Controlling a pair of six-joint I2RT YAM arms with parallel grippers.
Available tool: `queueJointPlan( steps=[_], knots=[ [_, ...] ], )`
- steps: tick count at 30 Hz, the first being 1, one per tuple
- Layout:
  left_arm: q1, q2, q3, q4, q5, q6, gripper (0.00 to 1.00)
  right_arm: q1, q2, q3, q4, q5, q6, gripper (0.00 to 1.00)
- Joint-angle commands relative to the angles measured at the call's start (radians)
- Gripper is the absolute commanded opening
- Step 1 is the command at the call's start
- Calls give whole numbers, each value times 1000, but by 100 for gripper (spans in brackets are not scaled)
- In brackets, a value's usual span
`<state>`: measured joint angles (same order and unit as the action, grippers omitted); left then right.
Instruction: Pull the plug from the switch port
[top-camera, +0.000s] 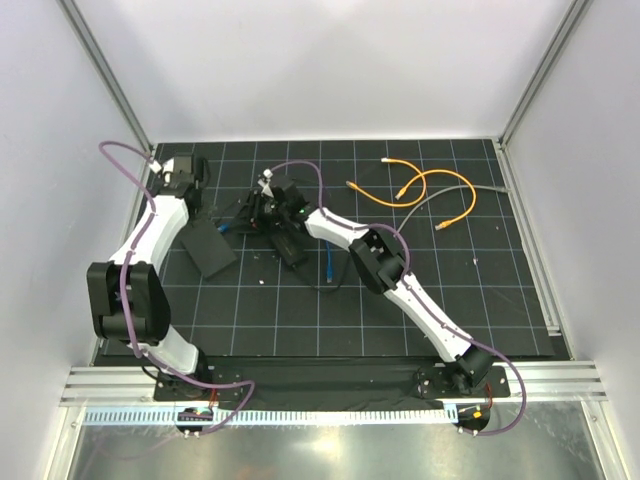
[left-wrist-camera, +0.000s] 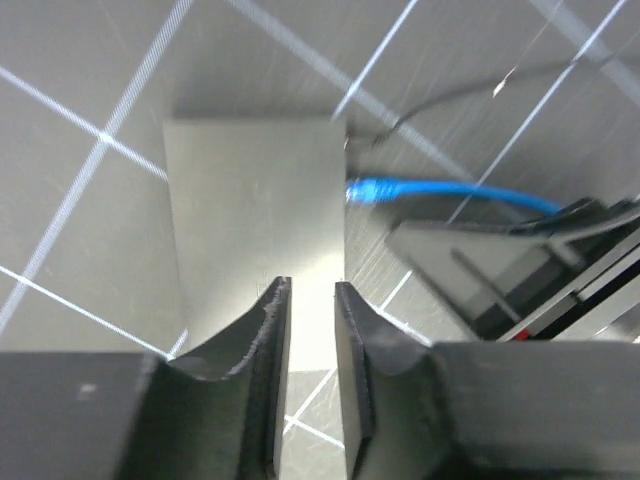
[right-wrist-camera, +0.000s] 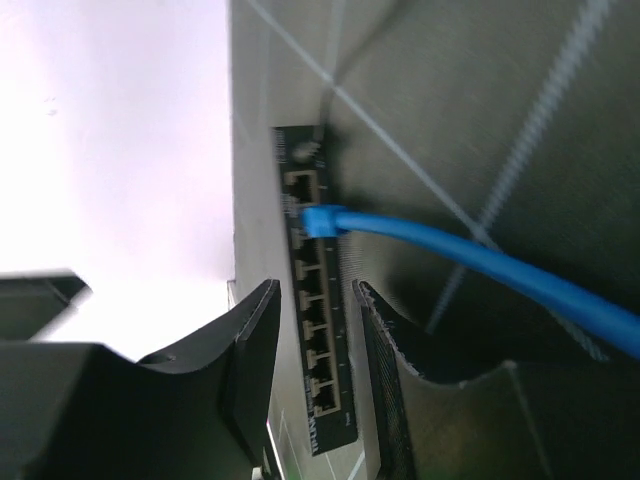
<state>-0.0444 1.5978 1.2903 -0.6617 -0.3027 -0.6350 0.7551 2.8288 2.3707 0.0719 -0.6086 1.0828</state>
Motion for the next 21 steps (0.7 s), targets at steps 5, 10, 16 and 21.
queueJointPlan(
  steps=[5,10,16,21],
  knots=[
    [38,-22,-153,86,132,-67,18,29,-52,58,-110,119,75,40],
    [70,-35,-235,152,131,-92,15,36,1,97,-107,122,138,36],
    [78,-41,-298,189,106,-134,13,44,23,97,-95,159,186,35],
    [80,-47,-322,203,109,-141,11,46,64,128,-78,158,242,35]
  ],
)
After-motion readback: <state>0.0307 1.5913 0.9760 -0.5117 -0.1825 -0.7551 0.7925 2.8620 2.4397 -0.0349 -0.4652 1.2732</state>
